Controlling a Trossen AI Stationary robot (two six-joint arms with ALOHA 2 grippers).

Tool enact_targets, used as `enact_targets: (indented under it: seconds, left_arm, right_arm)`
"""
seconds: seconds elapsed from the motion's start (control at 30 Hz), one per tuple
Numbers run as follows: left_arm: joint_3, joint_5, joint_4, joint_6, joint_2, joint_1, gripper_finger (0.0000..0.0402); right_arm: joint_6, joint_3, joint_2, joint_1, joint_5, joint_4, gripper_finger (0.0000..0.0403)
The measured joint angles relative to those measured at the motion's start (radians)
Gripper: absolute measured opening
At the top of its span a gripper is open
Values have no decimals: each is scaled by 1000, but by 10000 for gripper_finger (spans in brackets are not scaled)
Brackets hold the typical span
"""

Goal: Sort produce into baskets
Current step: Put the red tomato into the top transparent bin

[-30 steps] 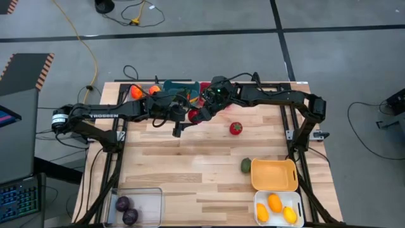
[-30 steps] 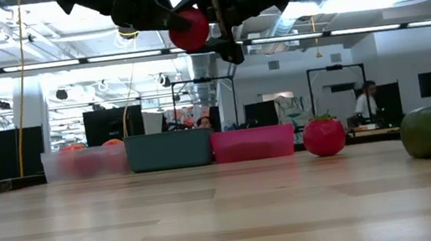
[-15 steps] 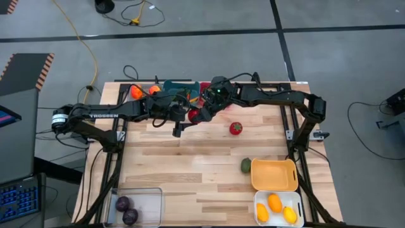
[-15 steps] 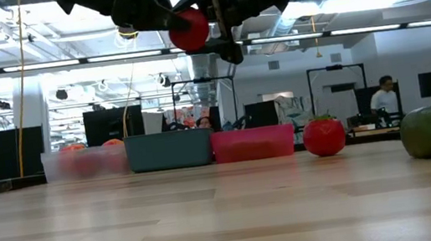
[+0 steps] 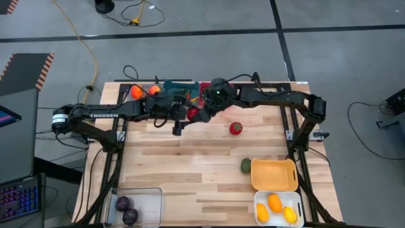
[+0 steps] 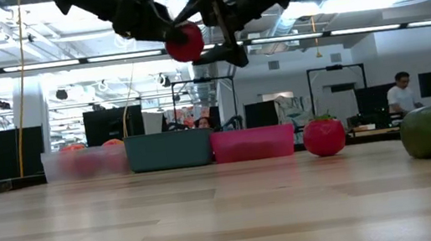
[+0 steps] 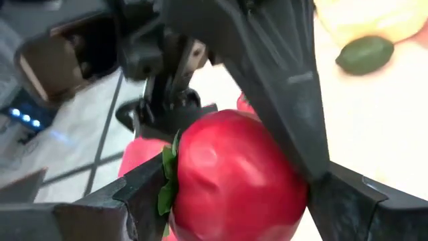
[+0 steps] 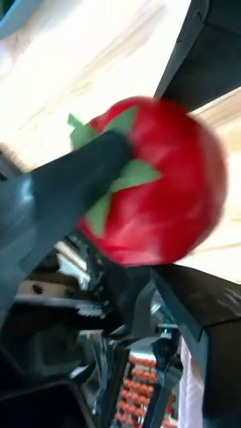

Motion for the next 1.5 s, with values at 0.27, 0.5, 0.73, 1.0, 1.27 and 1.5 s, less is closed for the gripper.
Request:
enact_targets:
  seconds: [0.27, 0.5, 0.73, 1.0, 1.27, 1.5]
  left_arm:
    - [0, -98, -50, -17, 0, 1, 277]
    - [0, -323, -170, -17, 0, 20, 277]
    - [0, -468, -265, -38, 0, 136, 277]
    - [0, -467, -314, -156, 0, 369, 277]
    - [0, -455, -416, -338, 0, 564, 277]
    - [0, -432, -525, -451, 0, 651, 277]
  right_arm:
    - [-14, 0, 0, -50, 30, -171, 396]
    - [-98, -1, 0, -83, 34, -257, 396]
    - [-112, -1, 0, -82, 34, -273, 396]
    - [-143, -1, 0, -59, 33, -274, 396]
    - [-145, -1, 0, -29, 33, -274, 396]
    - [-145, -1, 0, -3, 33, -274, 396]
